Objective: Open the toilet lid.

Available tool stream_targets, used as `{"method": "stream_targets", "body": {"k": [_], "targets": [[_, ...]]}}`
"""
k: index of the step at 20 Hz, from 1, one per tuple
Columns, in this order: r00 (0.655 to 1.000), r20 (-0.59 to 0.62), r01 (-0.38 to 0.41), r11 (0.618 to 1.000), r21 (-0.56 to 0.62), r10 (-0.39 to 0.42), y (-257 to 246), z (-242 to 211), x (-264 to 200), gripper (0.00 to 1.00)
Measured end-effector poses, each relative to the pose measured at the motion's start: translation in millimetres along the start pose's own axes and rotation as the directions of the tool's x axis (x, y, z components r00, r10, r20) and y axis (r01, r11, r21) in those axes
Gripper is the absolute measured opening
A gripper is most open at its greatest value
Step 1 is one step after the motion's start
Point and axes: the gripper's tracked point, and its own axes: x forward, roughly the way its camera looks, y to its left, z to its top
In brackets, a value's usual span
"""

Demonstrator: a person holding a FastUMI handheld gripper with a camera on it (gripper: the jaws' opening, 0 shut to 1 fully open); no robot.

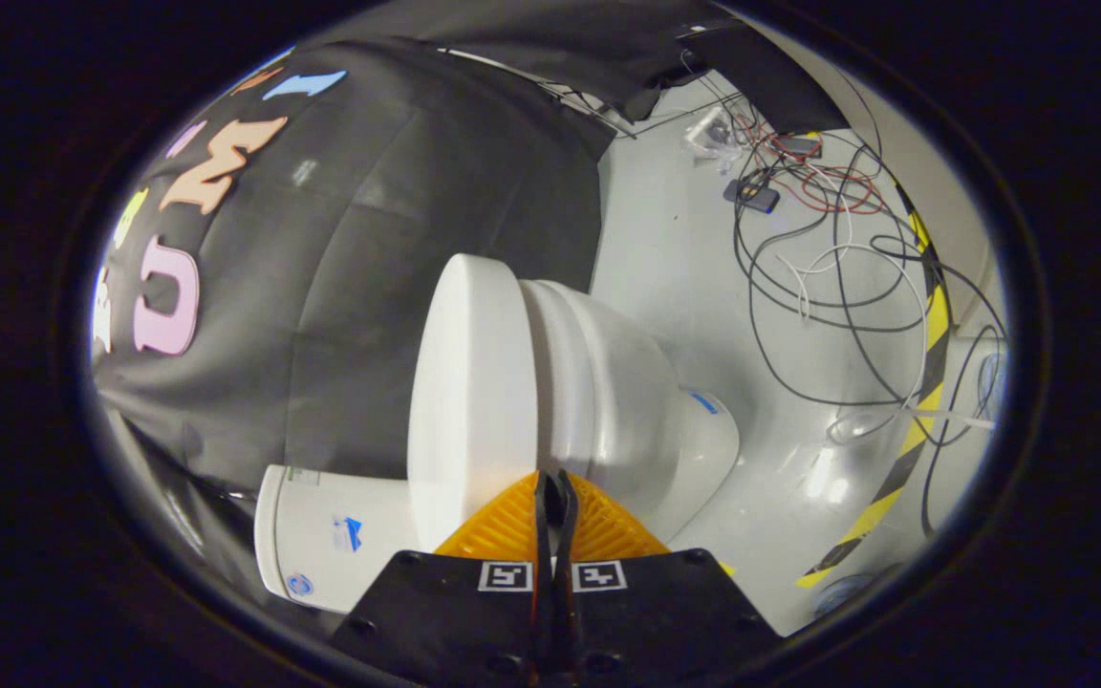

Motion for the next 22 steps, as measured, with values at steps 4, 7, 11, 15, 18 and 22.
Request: {"method": "stream_targets", "body": {"k": [4,7,11,15,18,22], "targets": [[0.999,0.033,0.005,0.996,-0.094,-0.002,25.7,4.3,-16.8,0.01],[0.998,0.062,0.020,0.983,-0.184,-0.008,46.5,8.2,-29.1,0.01],[0.994,0.107,0.007,0.965,-0.263,0.022,77.9,10.6,-43.1,0.01],[0.986,0.141,-0.045,0.961,-0.274,0.087,107.8,7.4,-55.3,0.01],[0.985,0.140,-0.042,0.933,-0.358,0.098,130.1,2.8,-65.7,0.01],[0.977,0.168,-0.039,0.887,-0.460,0.130,158.7,-5.8,-78.4,0.01]]}}
